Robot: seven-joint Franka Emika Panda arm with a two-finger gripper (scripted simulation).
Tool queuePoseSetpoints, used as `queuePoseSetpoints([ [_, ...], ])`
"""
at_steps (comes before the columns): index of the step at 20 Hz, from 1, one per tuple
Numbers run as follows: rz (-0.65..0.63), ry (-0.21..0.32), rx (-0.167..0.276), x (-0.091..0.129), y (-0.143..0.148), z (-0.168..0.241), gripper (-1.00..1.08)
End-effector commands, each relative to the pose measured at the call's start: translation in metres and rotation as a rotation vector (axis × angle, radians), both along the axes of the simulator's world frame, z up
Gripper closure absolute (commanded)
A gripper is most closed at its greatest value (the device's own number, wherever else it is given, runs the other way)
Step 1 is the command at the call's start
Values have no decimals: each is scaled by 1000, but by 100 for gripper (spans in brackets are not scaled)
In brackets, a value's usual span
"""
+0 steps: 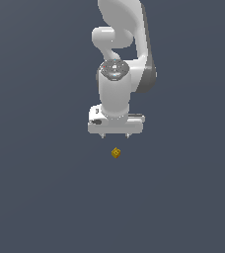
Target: Pick up the object and move it to a goal position.
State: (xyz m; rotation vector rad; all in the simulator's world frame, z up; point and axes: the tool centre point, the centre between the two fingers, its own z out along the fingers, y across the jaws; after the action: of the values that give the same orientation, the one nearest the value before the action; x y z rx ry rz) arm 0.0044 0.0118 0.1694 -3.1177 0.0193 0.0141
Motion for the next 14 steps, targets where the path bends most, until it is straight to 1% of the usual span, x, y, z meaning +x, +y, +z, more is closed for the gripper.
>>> queuePoseSetpoints([
  [1,0,0,0,0,0,0,-92],
  [4,4,6,-6,-2,-3,-1,-92],
  [9,24,31,-28,-9,-16,-5,-92],
  [14,22,31,-28,-9,-15,-5,-92],
])
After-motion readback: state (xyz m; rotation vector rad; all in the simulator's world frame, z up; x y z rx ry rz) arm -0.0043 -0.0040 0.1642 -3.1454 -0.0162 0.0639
